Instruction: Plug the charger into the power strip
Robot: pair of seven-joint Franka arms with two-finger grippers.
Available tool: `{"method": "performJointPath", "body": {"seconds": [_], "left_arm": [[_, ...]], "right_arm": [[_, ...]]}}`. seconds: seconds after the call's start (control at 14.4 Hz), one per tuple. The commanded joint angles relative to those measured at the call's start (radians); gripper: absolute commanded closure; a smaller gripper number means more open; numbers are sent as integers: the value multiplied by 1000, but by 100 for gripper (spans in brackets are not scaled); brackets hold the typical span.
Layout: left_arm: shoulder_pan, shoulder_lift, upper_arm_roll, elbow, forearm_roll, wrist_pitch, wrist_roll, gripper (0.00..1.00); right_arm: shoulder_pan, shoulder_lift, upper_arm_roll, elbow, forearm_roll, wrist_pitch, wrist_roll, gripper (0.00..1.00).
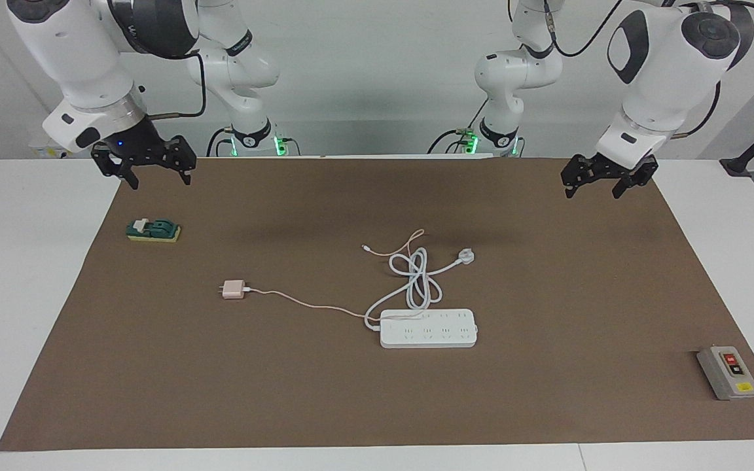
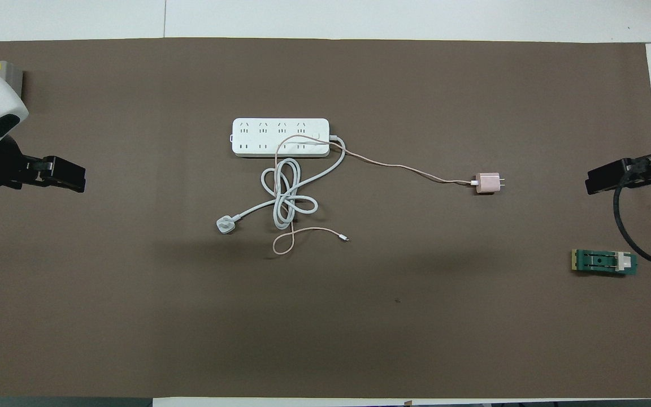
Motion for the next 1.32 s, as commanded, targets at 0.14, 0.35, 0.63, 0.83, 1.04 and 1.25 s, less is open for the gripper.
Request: {"method": "performJointPath", "body": {"seconds": [0.14,0.35,0.63,0.83,1.04,1.25], "left_arm": [[9,-23,-8,-20,8,-8,-8,0],[9,-23,-9,-20,8,-8,-8,0],[9,-23,-8,-20,8,-8,-8,0],[9,-23,-8,-20,8,-8,-8,0],[9,-23,-8,-20,8,-8,-8,0],[9,-23,-8,-20,8,-8,-8,0]], "right_arm": [[-19,-15,8,-15,-2,-3,18,0],[-30,-15,7,-15,8,-9,15,0],[-48,0,7,-38,98,-6,251,0],[-57,107,5,-35,228,4,555,0],[-85,198,4,-36,365,29,802,0],[-117,282,4,-48,475,70,927,0]]}}
